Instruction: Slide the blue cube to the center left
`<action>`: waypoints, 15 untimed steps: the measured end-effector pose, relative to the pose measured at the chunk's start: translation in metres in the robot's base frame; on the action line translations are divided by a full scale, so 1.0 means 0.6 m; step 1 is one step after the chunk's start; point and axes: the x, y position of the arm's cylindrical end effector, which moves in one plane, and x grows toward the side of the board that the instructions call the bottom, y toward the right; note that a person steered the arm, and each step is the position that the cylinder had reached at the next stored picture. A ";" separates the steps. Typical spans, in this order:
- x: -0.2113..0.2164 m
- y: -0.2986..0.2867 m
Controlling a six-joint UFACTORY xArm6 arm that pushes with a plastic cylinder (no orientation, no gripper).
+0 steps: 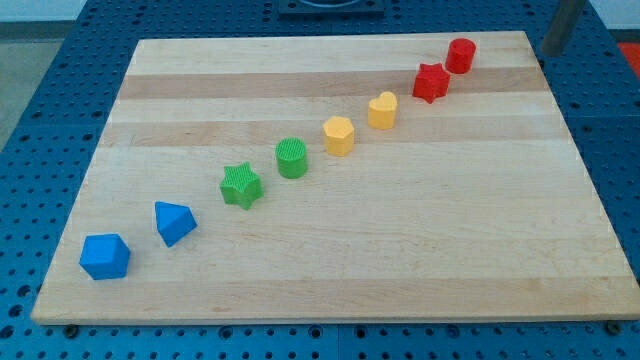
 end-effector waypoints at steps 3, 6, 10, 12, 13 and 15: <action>0.156 -0.002; 0.536 -0.202; 0.633 -0.655; 0.633 -0.857; 0.633 -0.881; 0.608 -0.915</action>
